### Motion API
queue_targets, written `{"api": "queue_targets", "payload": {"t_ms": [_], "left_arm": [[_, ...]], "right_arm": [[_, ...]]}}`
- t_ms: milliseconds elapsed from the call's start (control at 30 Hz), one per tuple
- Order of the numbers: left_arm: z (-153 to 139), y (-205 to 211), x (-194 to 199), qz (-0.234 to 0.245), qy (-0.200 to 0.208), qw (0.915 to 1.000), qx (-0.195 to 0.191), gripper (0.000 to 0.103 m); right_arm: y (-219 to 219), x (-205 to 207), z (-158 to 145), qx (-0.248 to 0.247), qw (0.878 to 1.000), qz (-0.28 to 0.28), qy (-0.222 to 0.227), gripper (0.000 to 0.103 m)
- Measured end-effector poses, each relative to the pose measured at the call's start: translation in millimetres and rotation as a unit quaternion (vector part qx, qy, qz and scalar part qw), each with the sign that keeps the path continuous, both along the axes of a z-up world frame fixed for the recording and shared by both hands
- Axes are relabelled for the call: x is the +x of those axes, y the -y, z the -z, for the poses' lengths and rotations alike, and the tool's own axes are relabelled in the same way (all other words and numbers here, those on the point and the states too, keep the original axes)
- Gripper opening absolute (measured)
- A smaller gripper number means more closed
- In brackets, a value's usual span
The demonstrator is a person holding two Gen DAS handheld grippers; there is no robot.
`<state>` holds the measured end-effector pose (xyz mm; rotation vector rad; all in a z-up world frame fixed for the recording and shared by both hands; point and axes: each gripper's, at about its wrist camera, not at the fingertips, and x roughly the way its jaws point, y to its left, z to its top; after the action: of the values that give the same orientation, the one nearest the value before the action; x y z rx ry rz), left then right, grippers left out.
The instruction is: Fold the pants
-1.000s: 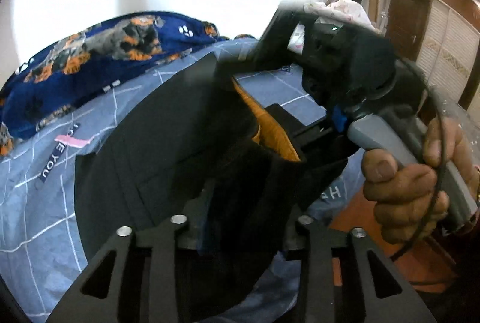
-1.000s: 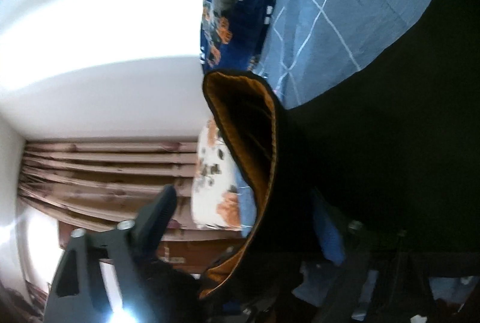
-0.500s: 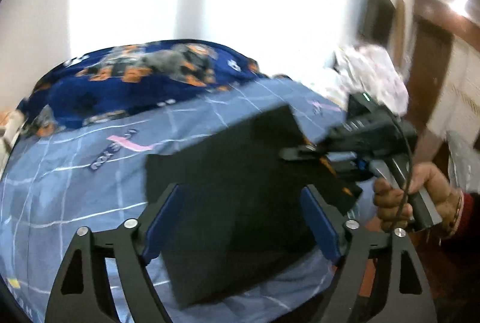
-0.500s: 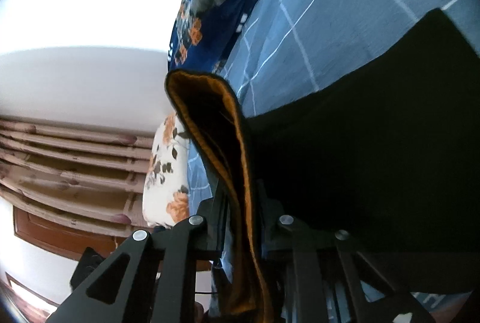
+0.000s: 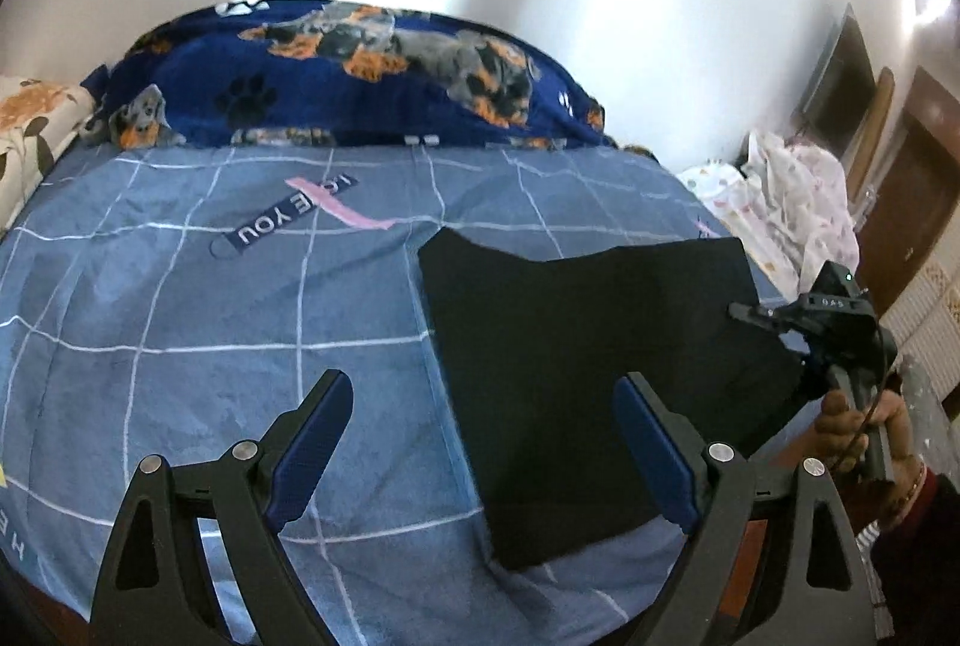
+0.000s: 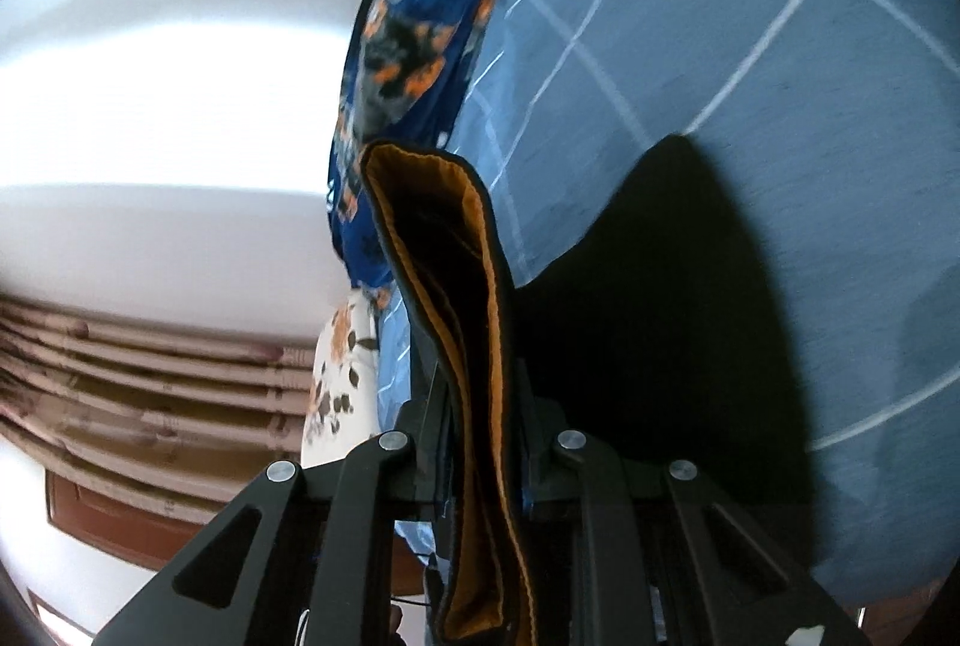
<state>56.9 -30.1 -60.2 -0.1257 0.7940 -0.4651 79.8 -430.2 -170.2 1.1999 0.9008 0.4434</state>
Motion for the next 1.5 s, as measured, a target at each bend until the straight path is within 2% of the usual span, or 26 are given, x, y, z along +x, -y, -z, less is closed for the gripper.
{"api": "queue_targets", "payload": {"t_ms": [367,567,633,733,800,833,900,1000,1067,1200,1433,1500], "left_arm": [[7.2,18.5,0.8,0.025,-0.012,0.9994,0.022,0.089],[14.1,20.6,5.6,0.028,-0.033,0.9988,0.022,0.089],[14.3,19.4,5.8,0.029,-0.035,0.9987,0.021,0.089],[13.2,18.0,5.9,0.03,-0.036,0.9988,0.016,0.089],[12.1,17.2,6.2,0.03,-0.036,0.9989,0.011,0.089],[11.6,17.0,6.0,0.03,-0.036,0.9989,0.009,0.089],[11.1,16.4,6.0,0.03,-0.039,0.9988,0.003,0.089],[12.6,16.4,4.3,0.032,-0.041,0.9986,0.001,0.089],[13.7,17.7,3.4,0.035,-0.043,0.9984,0.005,0.089],[13.6,16.1,0.8,0.035,-0.045,0.9983,0.008,0.089],[20.4,12.8,2.3,0.027,-0.063,0.9976,-0.004,0.089],[21.8,13.8,1.5,0.028,-0.065,0.9975,-0.001,0.089]], "right_arm": [[25.0,-7.7,21.9,0.016,1.0,0.024,-0.009,0.017],[38.1,-11.0,26.1,-0.011,0.999,0.034,-0.021,0.022],[53.7,-19.9,22.4,-0.023,0.998,0.061,-0.022,0.022],[71.2,-40.8,5.2,-0.01,0.997,0.083,-0.001,0.022],[67.3,-57.1,-10.2,0.019,0.998,0.063,0.024,0.026],[62.8,-63.7,-14.5,0.025,0.998,0.053,0.023,0.031],[52.5,-78.2,-19.1,0.025,0.999,0.037,0.017,0.032],[36.6,-96.1,-9.1,0.049,0.999,0.019,-0.002,0.034],[31.3,-98.1,2.4,0.047,0.999,0.017,-0.016,0.035],[35.1,-92.7,27.5,0.066,0.996,0.039,-0.042,0.033],[39.7,-81.8,30.2,0.053,0.996,0.053,-0.046,0.036],[37.9,-77.9,30.0,0.04,0.996,0.055,-0.05,0.029]]}}
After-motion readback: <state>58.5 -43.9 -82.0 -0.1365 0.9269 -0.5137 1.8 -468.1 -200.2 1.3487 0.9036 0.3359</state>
